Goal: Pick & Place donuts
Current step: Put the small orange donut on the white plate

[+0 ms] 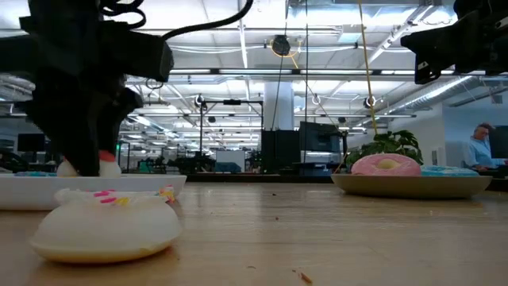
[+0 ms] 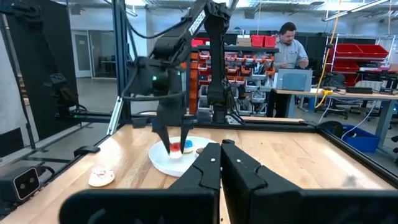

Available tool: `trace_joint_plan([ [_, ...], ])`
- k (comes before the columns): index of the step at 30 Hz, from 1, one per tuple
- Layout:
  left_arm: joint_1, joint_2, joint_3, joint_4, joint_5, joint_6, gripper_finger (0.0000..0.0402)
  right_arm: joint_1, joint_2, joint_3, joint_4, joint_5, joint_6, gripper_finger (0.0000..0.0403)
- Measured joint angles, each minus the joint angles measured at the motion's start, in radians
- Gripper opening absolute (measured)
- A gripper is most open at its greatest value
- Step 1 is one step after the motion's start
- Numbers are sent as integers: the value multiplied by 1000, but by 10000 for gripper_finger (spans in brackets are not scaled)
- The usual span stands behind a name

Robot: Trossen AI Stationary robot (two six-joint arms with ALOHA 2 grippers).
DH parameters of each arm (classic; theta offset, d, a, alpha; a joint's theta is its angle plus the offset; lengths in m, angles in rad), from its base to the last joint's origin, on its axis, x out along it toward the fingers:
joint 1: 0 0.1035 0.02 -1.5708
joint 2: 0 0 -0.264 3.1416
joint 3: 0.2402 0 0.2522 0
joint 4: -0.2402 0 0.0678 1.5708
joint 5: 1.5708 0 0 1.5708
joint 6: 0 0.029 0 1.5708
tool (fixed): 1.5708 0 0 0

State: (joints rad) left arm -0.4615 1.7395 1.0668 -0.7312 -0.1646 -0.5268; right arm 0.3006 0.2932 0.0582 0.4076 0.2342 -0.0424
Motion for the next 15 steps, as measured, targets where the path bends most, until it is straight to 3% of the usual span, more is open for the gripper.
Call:
trace_joint_plan([
  [6, -22, 61, 1, 11, 51, -3, 163, 0, 0, 0, -1, 0, -4, 0],
  [15, -6, 57, 3, -4, 59, -36, 291, 0, 0, 0, -1, 0, -4, 0],
])
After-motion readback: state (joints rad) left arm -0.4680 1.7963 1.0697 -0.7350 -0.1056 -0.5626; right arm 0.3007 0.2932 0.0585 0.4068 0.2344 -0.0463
